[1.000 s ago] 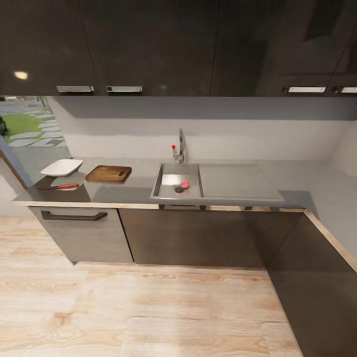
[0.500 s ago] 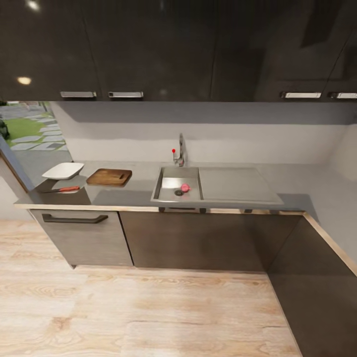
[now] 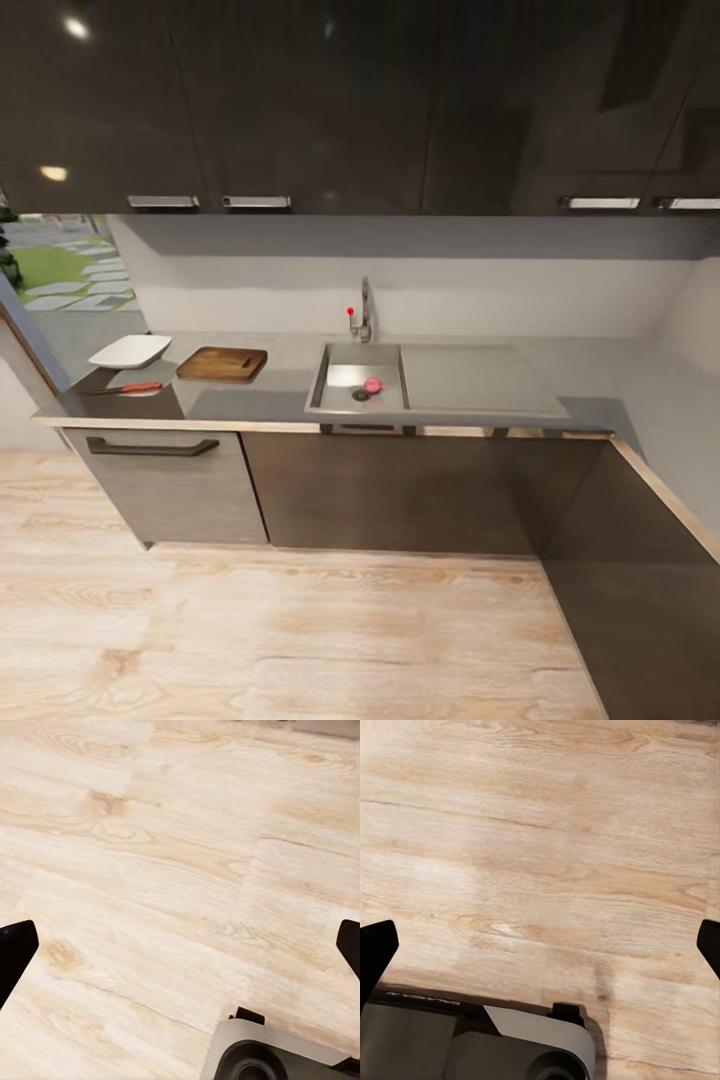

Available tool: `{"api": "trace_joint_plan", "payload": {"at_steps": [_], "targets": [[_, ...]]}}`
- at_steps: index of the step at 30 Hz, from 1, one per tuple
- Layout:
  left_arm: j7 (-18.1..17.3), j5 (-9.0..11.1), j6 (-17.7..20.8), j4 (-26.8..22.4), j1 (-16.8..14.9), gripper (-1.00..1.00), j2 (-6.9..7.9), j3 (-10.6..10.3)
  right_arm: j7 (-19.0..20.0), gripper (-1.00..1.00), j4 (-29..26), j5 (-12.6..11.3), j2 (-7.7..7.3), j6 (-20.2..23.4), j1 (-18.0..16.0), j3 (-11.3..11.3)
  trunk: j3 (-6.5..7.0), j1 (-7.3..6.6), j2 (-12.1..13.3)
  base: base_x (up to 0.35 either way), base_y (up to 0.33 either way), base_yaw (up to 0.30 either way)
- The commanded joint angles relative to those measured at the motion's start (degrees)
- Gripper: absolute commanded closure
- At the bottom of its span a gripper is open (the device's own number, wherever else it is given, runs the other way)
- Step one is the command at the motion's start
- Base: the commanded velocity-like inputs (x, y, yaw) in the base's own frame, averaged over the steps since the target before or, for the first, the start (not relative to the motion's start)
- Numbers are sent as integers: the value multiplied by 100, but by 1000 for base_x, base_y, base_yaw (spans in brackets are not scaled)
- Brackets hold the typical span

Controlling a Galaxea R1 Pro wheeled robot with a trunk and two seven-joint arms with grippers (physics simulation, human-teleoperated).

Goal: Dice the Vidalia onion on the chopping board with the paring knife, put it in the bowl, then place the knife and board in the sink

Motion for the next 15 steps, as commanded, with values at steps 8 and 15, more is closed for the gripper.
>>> {"api": "trace_joint_plan", "payload": {"at_steps": [8, 15], "targets": [[40, -61, -29, 24, -10, -100, 5, 30, 1, -100, 2, 54, 0, -16, -4, -6, 61, 3, -11, 0, 0, 0], [40, -61, -29, 24, -10, -100, 5, 30, 1, -100, 2, 54, 1, -18, -4, -6, 124, 3, -11, 0, 0, 0]]}}
